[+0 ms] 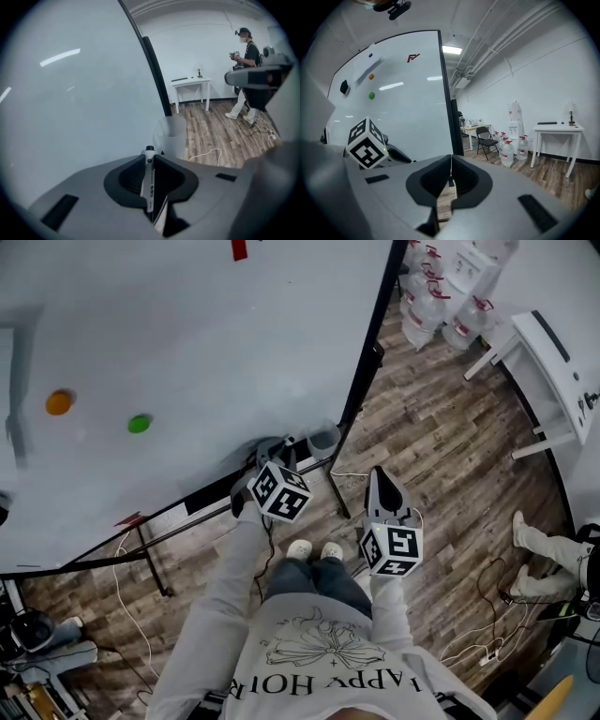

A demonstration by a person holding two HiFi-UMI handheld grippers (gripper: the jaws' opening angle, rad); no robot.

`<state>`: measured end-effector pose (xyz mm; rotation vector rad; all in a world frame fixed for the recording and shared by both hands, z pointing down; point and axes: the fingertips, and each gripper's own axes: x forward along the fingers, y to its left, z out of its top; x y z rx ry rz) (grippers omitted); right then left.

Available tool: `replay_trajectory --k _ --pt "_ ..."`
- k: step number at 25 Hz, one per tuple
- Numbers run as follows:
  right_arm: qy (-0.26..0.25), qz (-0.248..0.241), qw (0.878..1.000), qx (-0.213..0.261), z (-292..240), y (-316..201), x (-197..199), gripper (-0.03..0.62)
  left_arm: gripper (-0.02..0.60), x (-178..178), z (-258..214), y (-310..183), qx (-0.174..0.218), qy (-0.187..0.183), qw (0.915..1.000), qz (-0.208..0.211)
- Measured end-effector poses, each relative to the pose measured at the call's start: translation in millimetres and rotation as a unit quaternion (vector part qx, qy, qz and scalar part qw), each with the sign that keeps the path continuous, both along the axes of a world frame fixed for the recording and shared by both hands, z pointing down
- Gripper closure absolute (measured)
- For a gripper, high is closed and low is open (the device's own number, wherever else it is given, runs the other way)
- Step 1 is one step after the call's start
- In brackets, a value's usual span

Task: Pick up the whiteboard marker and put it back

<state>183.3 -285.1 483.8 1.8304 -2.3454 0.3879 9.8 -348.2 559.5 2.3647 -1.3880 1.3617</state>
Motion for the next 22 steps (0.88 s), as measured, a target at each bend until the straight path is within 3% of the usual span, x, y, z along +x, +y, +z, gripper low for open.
replay_trajectory --k 8,13,22 --pt "-0.001 -0.015 1.000 0.020 -16.0 -6.8 -10.8 0.591 0.521 8.6 -54.6 1.3 0.029 0.106 0.9939 -0.014" --pt "-0.001 -0.022 0.999 0.031 -24.7 -9.7 -16.2 0.590 0.521 13.0 -85.3 -1.1 0.058 0.147 0.9874 -0.012" --pt "0.003 -0.012 0.999 0.045 -36.5 -13.9 -5.6 0.591 0.520 40.5 -135.5 -17.5 0.119 0.248 0.9614 -0.005"
